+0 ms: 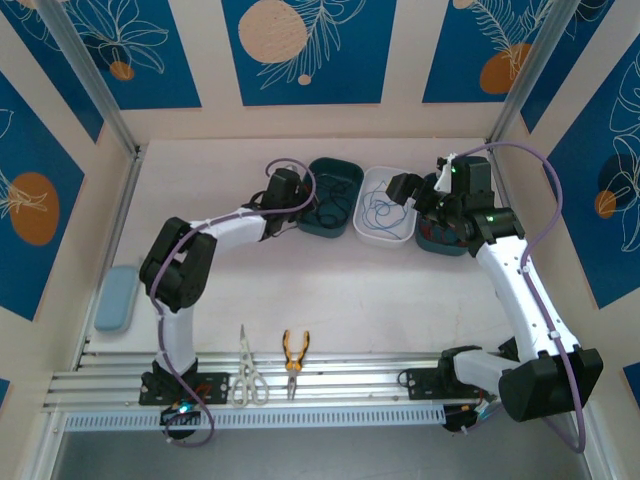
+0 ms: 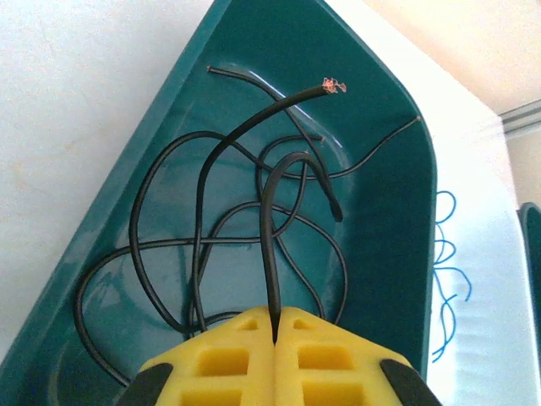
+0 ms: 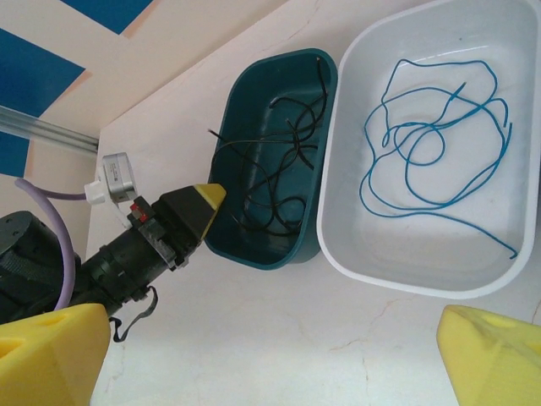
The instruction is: Untangle the cables
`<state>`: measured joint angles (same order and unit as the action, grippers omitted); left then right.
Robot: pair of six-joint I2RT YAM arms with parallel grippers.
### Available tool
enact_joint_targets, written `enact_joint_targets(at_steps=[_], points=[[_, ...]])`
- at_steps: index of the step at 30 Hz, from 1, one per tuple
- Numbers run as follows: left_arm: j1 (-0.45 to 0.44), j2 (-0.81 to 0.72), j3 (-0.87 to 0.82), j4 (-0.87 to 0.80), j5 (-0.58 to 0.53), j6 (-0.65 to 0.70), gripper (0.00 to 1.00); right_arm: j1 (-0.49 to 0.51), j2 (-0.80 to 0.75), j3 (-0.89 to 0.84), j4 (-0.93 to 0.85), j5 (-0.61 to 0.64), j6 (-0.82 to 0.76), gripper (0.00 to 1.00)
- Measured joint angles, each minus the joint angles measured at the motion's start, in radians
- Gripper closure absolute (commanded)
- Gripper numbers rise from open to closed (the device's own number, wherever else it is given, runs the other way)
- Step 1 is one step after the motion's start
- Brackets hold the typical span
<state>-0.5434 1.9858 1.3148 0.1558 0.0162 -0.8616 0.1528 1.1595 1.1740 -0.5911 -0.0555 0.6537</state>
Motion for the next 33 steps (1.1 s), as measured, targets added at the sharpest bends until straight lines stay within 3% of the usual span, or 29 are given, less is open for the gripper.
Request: enact_joint_targets(at_steps=[8, 16, 24, 33], points=[[0.000, 0.070, 0.146, -0.120, 0.002, 0.058, 0.95, 0.000, 0.000, -0.011, 0.003, 0.000, 0.010, 0.01], [0.000, 0.101, 0.195, -0.187, 0.029, 0.097, 0.81, 0.000, 0.000, -0.011, 0.007, 0.000, 0.014, 0.01], [-0.002, 0.091, 0.199, -0.211, 0.032, 0.126, 0.44, 0.002, 0.000, -0.011, 0.007, 0.000, 0.013, 0.01], [-0.002, -0.029, 0.199, -0.247, -0.001, 0.165, 0.26, 0.002, 0.000, -0.011, 0.011, 0.000, 0.013, 0.01]])
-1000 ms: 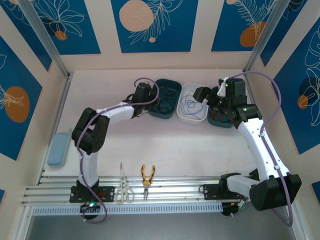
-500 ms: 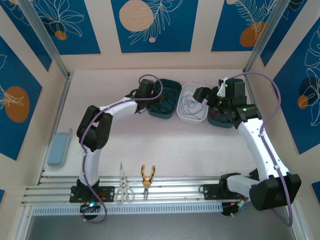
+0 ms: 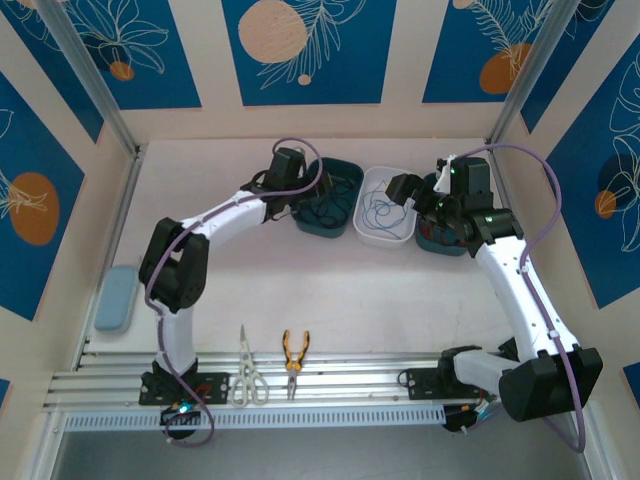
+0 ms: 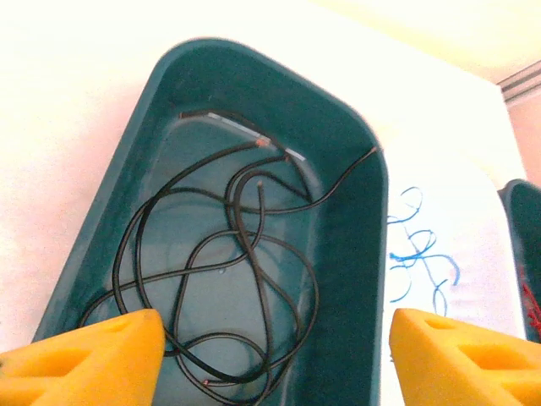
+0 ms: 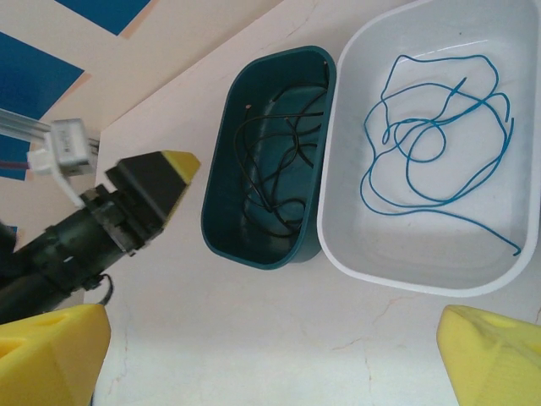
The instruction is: Untangle the cables
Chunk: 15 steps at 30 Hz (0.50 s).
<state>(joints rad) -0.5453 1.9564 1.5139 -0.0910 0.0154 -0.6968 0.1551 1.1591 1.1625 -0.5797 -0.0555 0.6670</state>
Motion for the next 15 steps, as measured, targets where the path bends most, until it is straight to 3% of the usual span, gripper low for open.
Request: enact_joint_targets(at_steps=[3, 6, 15], points=[[0.000, -0.032, 0.000, 0.000, -0.011, 0.008, 0.18, 0.002, 0.000, 0.000, 0.000, 0.000, 0.000, 0.01], [0.000, -0.063, -0.011, 0.000, -0.026, 0.028, 0.02, 0.003, 0.000, 0.000, 0.002, 0.001, 0.000, 0.01], [0.001, -0.269, -0.152, -0.003, -0.115, 0.105, 0.00, 0.009, -0.032, -0.014, 0.002, 0.042, -0.001, 0.01]])
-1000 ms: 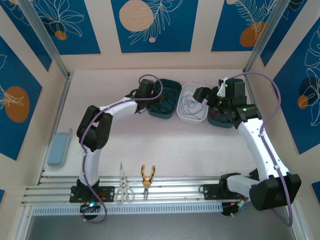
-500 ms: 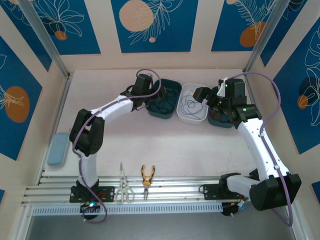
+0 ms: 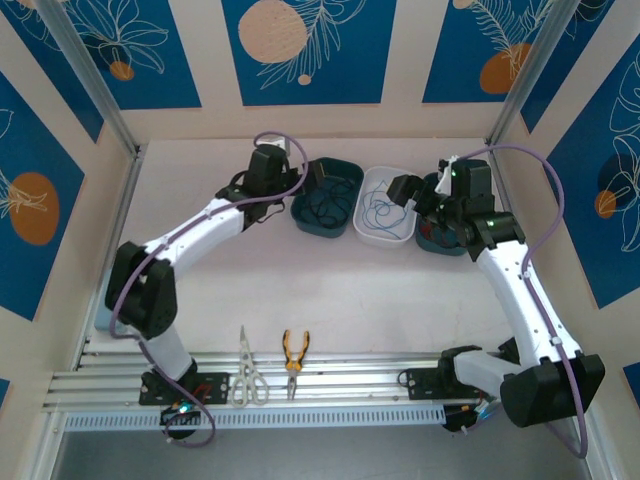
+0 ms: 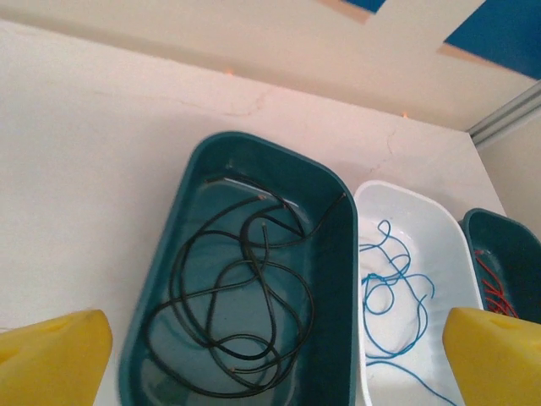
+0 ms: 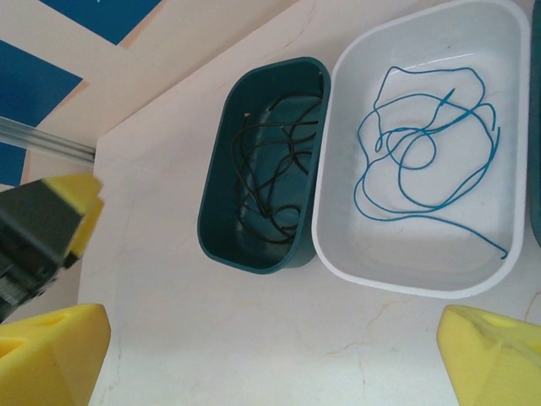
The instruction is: Untangle the cables
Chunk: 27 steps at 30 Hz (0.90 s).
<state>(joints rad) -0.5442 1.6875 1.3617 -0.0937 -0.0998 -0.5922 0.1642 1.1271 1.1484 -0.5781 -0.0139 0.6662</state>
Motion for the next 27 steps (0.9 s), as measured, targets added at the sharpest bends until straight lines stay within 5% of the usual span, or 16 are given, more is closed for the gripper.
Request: enact_joint_targets(at_steps=[17, 27], points=[[0.090, -0.642, -0.531, -0.010, -0.275, 0.242, 0.00, 0.050, -0.144, -0.220, 0.016, 0.287, -0.060, 0.01], [0.163, -0.840, -0.779, -0.035, -0.408, 0.330, 0.00, 0.079, -0.225, -0.454, 0.183, 0.446, -0.136, 0.01]])
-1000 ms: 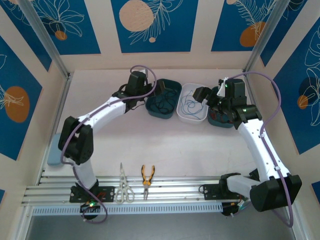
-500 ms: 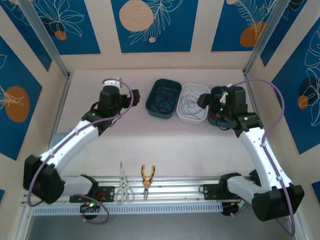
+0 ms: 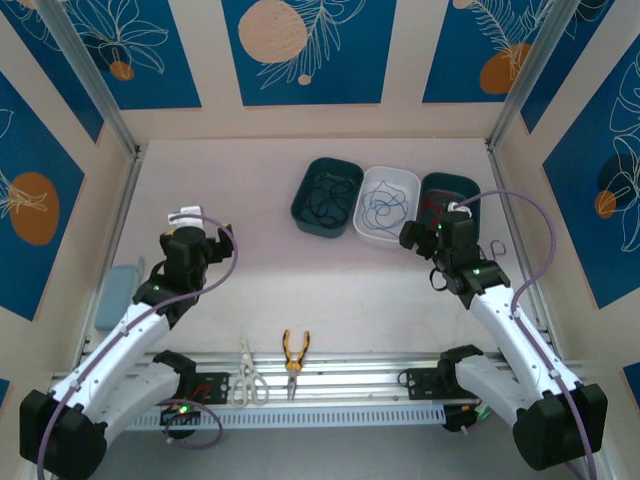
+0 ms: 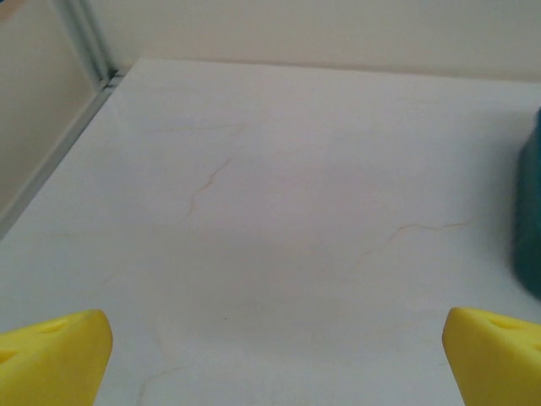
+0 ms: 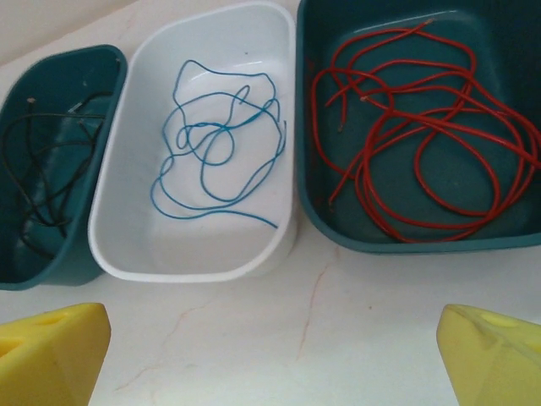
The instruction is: Untangle the cables
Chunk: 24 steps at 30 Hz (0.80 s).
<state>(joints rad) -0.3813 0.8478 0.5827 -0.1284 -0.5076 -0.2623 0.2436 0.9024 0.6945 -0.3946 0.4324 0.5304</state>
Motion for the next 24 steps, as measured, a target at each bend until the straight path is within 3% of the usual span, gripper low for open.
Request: enact_joint_targets(at_steps=[11, 24], points=[[0.099, -0.041, -0.142, 0.058, -0.036, 0.015, 0.00, 0.036, -0.059, -0.205, 0.231, 0.083, -0.114, 0.01], [0.146, 0.021, -0.314, 0.458, -0.013, 0.155, 0.00, 0.044, -0.084, -0.327, 0.471, 0.118, -0.272, 0.01]])
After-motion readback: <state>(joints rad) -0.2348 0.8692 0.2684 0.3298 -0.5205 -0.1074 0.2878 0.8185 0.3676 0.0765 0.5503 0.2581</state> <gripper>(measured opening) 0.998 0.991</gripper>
